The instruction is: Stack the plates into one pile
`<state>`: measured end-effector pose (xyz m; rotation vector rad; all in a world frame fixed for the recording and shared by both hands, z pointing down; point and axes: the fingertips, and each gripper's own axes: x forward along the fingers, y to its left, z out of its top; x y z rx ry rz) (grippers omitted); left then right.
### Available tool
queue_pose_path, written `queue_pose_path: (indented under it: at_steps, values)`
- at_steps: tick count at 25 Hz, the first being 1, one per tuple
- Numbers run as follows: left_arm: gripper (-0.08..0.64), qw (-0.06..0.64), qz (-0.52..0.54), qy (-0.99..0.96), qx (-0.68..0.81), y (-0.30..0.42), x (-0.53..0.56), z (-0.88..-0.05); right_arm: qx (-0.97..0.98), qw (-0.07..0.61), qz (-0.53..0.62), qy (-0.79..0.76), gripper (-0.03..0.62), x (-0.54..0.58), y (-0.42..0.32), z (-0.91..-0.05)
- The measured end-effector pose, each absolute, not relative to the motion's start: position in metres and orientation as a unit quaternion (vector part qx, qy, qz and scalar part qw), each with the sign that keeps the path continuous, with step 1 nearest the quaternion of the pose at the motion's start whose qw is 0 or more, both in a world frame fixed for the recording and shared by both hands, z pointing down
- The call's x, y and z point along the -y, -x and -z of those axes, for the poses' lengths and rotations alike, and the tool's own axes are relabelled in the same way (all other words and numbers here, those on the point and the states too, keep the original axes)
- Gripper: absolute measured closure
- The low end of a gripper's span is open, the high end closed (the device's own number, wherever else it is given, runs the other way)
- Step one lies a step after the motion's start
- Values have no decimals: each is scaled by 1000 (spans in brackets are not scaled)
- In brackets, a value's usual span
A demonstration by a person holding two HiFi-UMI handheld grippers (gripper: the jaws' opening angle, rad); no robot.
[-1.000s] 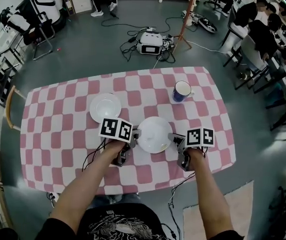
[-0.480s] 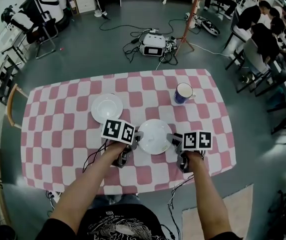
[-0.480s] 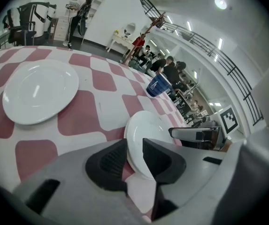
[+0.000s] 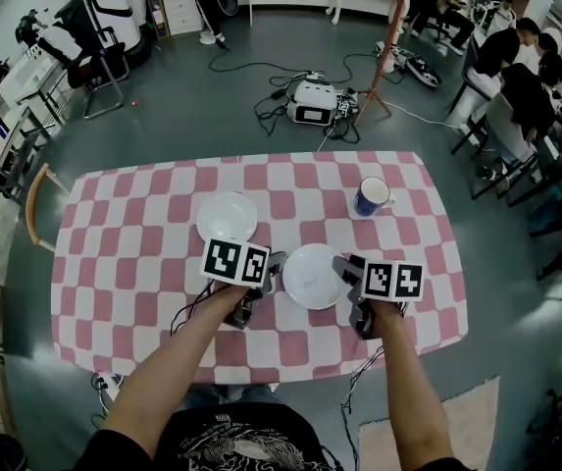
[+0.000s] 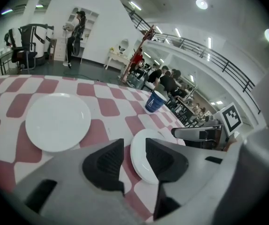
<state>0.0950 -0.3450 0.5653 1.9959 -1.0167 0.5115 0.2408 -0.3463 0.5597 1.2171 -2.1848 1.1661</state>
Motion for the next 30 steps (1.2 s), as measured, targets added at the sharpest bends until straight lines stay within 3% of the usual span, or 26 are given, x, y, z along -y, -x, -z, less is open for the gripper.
queue_pose_path:
  at_steps: [23, 30]
  values:
    - [324, 125, -107, -771, 615, 101, 353, -395, 882, 110, -148, -434, 333, 392, -128, -390]
    - [313, 125, -120, -769, 615, 114, 352, -405, 891, 114, -138, -417, 328, 394, -105, -389]
